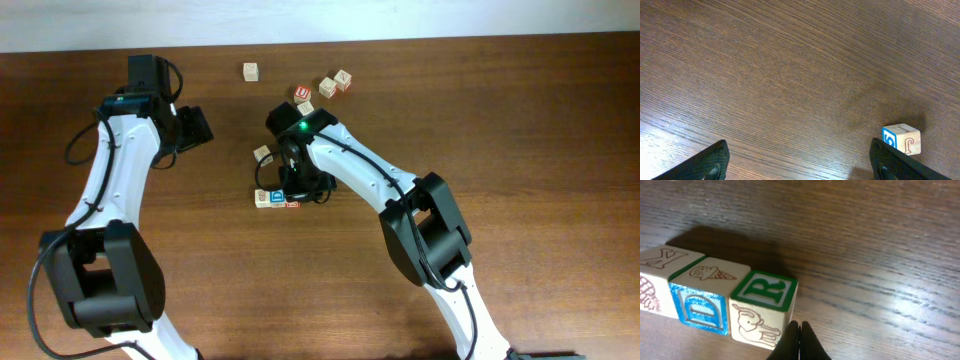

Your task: Rotate 4 blocks

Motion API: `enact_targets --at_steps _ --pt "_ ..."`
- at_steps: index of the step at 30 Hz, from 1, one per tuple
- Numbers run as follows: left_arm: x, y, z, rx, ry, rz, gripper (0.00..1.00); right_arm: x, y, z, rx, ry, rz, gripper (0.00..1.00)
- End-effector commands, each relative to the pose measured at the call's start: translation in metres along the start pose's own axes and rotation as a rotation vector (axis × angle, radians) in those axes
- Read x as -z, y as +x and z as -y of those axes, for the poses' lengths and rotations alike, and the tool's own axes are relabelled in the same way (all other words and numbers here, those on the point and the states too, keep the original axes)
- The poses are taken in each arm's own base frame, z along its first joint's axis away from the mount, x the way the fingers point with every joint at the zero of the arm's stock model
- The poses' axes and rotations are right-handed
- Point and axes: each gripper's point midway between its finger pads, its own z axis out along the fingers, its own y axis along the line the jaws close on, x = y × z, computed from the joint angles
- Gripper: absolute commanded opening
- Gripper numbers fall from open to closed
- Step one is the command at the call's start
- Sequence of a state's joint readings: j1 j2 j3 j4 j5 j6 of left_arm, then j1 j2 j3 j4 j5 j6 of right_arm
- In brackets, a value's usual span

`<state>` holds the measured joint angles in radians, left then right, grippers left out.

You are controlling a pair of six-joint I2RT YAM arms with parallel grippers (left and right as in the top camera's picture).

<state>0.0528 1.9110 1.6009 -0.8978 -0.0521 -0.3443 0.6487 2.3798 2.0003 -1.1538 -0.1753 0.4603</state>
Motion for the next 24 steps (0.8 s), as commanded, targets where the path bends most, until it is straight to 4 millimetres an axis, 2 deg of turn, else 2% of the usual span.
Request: enact_targets --at_steps 1,4,6,8,10,13,17,22,24 --pt "-0.002 -0.001 0.001 0.006 0.003 -0.003 0.88 0.025 -0.024 0.018 0.012 0.029 0.078 0.04" --pt "-0.002 -0.001 0.001 0.007 0.004 0.000 0.88 0.071 -0.069 0.029 0.077 -0.013 0.229 0.15" --pt "-0.002 -0.001 0.001 0.007 0.004 0.000 0.88 0.084 -0.106 0.047 0.062 0.005 0.362 0.33" --pt "-0.002 -0.001 0.001 0.007 0.004 0.000 0.88 0.084 -0.133 0.065 0.043 0.045 0.452 0.41" --pt "-0.002 -0.001 0.001 0.006 0.004 -0.001 0.88 0.076 -0.154 0.068 0.052 0.035 0.507 0.41" --pt "-0.002 -0.001 0.001 0.006 0.004 -0.001 0.88 0.056 -0.167 0.068 0.042 0.028 0.528 0.42" --pt "-0.002 -0.001 0.001 0.006 0.004 -0.001 0.88 0.033 -0.172 0.085 -0.041 0.097 0.528 0.43" --pt "-0.002 -0.001 0.001 0.007 0.004 0.000 0.88 0.032 -0.173 0.090 -0.047 0.121 0.532 0.41" --pt "-0.002 -0.001 0.001 0.006 0.004 -0.001 0.88 0.031 -0.172 0.089 -0.047 0.120 0.529 0.32"
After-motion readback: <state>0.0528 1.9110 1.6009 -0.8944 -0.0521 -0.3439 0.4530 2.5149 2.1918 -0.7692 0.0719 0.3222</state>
